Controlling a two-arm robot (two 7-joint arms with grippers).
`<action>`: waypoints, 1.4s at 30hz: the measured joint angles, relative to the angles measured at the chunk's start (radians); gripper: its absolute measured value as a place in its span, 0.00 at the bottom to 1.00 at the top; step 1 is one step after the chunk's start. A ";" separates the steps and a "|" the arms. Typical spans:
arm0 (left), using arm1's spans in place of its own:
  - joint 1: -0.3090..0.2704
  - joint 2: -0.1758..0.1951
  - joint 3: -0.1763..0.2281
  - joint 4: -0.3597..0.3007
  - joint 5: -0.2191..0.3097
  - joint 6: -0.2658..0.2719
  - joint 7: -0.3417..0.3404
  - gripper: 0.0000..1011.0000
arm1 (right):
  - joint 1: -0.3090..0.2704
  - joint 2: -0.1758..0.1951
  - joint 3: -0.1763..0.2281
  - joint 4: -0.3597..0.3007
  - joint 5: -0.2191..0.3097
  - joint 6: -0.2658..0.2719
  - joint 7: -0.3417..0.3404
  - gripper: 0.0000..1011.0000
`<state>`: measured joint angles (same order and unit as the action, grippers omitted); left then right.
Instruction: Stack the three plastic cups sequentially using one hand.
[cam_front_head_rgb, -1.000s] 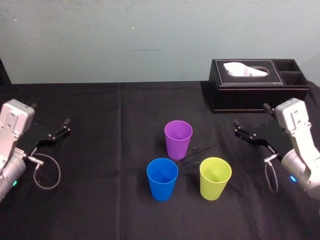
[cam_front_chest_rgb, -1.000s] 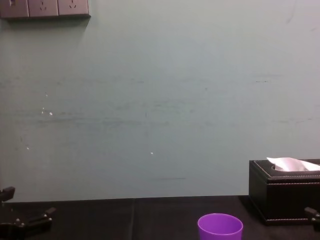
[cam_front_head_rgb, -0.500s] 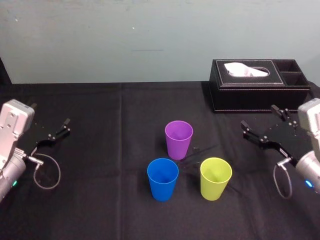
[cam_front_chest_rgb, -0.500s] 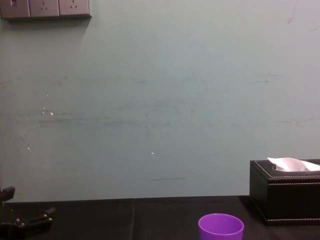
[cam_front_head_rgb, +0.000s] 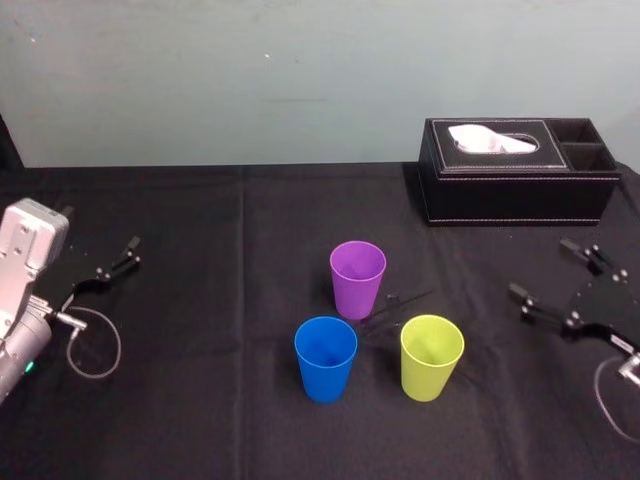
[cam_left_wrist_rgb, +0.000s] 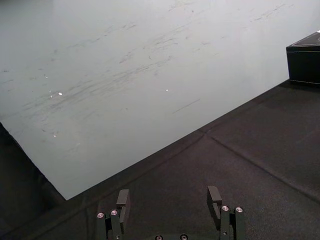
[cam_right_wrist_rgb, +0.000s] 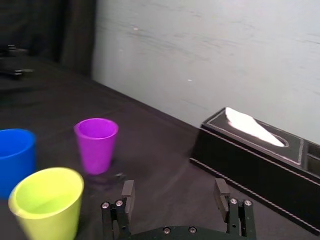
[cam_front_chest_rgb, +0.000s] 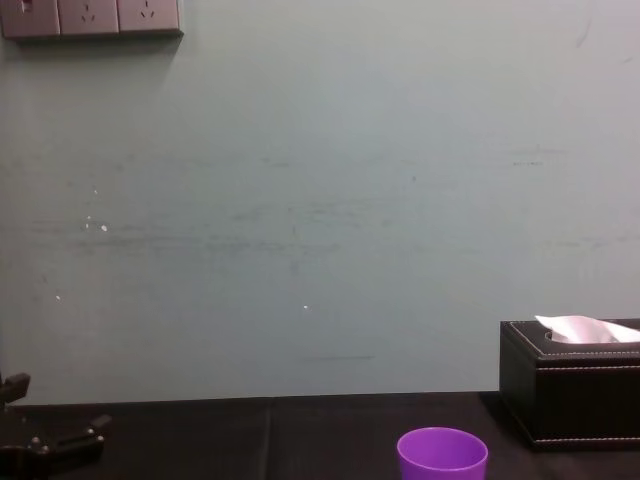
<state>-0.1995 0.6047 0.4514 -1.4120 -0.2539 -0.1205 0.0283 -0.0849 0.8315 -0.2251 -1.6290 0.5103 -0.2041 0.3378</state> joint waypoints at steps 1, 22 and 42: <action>0.000 0.000 0.000 0.000 0.000 0.000 0.000 1.00 | -0.009 0.008 0.006 -0.003 0.004 -0.005 0.012 0.99; 0.000 0.000 0.000 0.000 0.000 0.000 0.000 1.00 | -0.089 0.061 -0.002 -0.001 0.009 -0.112 0.288 0.99; 0.000 0.000 0.000 0.000 0.000 0.000 0.000 1.00 | -0.003 -0.028 -0.058 0.070 0.078 0.045 0.407 0.99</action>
<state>-0.1995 0.6047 0.4514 -1.4120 -0.2539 -0.1205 0.0283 -0.0884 0.8040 -0.2832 -1.5592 0.5879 -0.1594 0.7447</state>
